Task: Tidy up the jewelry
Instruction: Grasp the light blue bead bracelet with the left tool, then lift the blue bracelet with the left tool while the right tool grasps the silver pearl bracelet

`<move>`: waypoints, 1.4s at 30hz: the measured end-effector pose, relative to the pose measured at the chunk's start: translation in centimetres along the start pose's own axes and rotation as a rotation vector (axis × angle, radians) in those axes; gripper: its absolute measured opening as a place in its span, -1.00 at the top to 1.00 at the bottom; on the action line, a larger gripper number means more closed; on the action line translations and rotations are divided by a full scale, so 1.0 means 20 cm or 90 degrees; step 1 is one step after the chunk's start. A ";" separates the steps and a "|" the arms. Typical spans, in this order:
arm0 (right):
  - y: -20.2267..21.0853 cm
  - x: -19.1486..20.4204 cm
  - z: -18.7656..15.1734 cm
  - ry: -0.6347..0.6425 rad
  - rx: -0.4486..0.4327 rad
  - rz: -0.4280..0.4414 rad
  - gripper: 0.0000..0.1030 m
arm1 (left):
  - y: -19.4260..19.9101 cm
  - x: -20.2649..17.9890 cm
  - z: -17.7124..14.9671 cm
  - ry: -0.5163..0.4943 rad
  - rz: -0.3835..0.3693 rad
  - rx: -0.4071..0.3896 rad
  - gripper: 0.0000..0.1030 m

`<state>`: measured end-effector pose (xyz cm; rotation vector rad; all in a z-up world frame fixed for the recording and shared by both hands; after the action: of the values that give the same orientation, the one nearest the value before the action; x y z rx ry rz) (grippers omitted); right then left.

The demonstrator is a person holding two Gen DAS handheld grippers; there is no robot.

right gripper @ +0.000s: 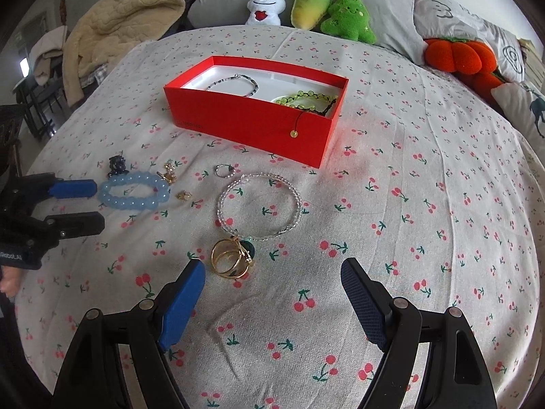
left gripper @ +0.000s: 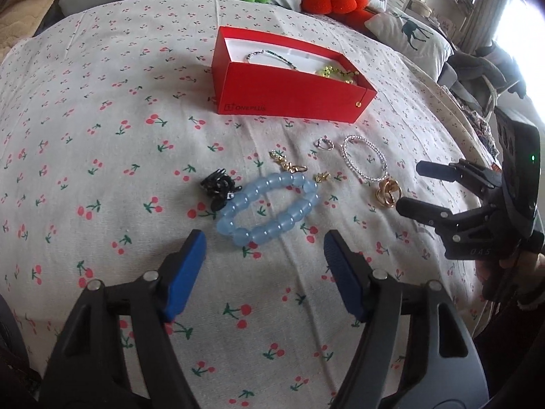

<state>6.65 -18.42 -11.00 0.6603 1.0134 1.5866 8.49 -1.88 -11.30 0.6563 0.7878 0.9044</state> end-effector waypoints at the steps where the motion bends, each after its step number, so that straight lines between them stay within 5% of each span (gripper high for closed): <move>1: 0.00 0.00 0.00 0.000 0.001 -0.002 -0.62 | 0.00 0.01 0.01 0.013 0.000 0.000 -0.27; 12: -0.03 -0.04 0.06 -0.038 0.005 0.009 -0.62 | -0.04 0.10 0.03 0.088 0.063 0.022 0.27; 25: -0.17 0.06 0.08 -0.016 0.042 0.014 -0.65 | -0.03 0.18 0.02 0.136 0.051 0.045 0.74; 34: -0.23 0.07 0.16 -0.023 0.029 0.003 -0.64 | -0.04 0.15 0.01 0.076 0.098 0.051 0.75; 38: -0.23 0.08 0.18 -0.014 0.020 0.012 -0.22 | -0.03 0.15 0.01 0.058 0.105 0.052 0.75; 42: -0.21 0.08 0.18 -0.013 0.019 0.017 -0.02 | 0.00 0.13 0.00 0.053 0.103 0.050 0.75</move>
<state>11.32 -15.82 -13.16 0.7119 1.0189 1.5880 9.63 0.40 -12.14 0.7637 0.8579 1.0574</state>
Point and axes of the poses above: each gripper's, at about its wrist camera, not at the fingertips, and y roughly against the way its jaws point, x to its left, z to its top, the point moved 10 cm from there along -y, roughly the way its jaws point, and after that the axes turned 3 degrees about -z, right-handed, at the moved point
